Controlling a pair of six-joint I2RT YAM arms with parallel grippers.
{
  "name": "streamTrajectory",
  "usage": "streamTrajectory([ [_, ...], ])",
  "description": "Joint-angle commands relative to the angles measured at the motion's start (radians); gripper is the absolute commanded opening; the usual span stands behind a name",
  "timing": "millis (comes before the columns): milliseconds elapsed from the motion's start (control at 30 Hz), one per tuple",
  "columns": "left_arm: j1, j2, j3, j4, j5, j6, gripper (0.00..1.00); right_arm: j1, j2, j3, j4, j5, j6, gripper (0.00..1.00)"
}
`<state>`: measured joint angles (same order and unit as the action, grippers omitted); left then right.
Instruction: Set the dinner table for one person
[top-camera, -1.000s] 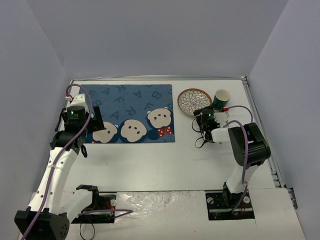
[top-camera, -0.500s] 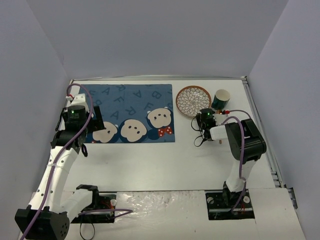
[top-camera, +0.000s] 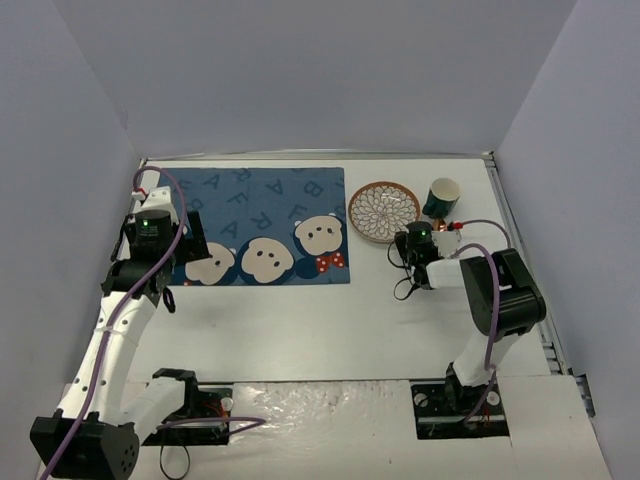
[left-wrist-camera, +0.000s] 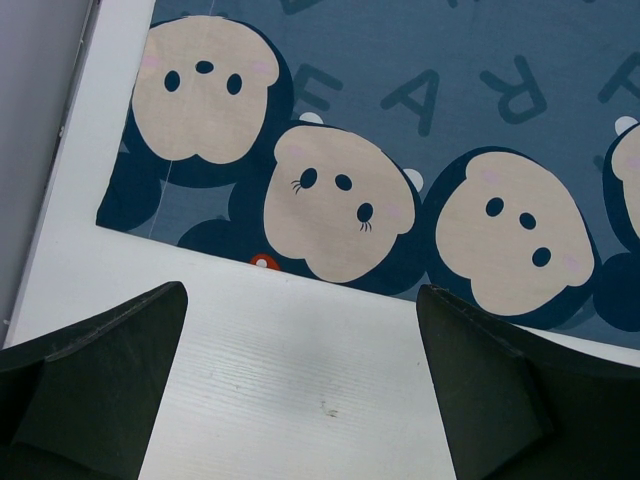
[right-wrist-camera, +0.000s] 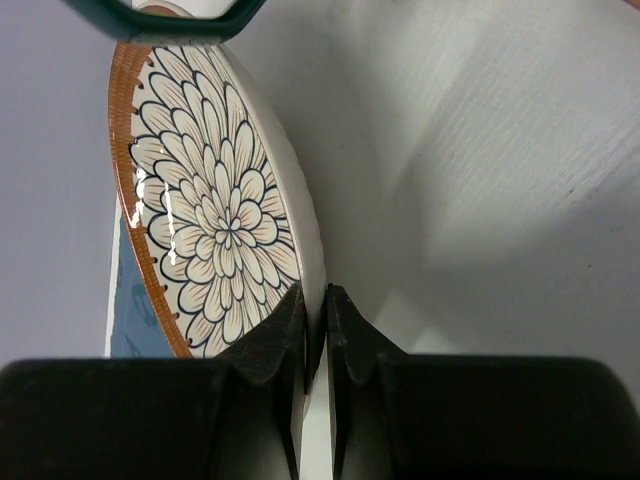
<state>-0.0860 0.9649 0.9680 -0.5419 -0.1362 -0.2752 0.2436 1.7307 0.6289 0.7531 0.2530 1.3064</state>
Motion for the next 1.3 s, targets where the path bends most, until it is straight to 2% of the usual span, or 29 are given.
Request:
streamTrajectory([
  [0, -0.006, -0.005, 0.04, 0.03, -0.019, 0.007, 0.97, 0.0, -0.175, 0.085, 0.138, -0.058, -0.093, 0.0],
  [133, -0.004, -0.006, 0.04, 0.029, -0.019, 0.005, 0.97, 0.002, -0.176, 0.21, 0.044, -0.223, -0.156, 0.0],
  [267, -0.004, -0.006, 0.041, 0.028, -0.022, 0.002, 0.97, 0.017, -0.087, 0.352, -0.045, -0.421, -0.196, 0.0],
  [400, -0.003, -0.005, 0.042, 0.023, -0.027, 0.002, 0.97, 0.086, 0.027, 0.518, -0.118, -0.529, -0.241, 0.0],
  [633, -0.001, -0.005, 0.041, 0.022, -0.039, 0.001, 0.97, 0.205, 0.206, 0.746, -0.17, -0.618, -0.311, 0.0],
  [800, -0.001, 0.001, 0.043, 0.02, -0.037, -0.002, 0.97, 0.259, 0.297, 0.852, -0.161, -0.649, -0.366, 0.0],
  [1267, -0.003, 0.003, 0.045, 0.014, -0.041, -0.009, 0.97, 0.337, 0.465, 0.962, -0.001, -0.656, -0.304, 0.0],
])
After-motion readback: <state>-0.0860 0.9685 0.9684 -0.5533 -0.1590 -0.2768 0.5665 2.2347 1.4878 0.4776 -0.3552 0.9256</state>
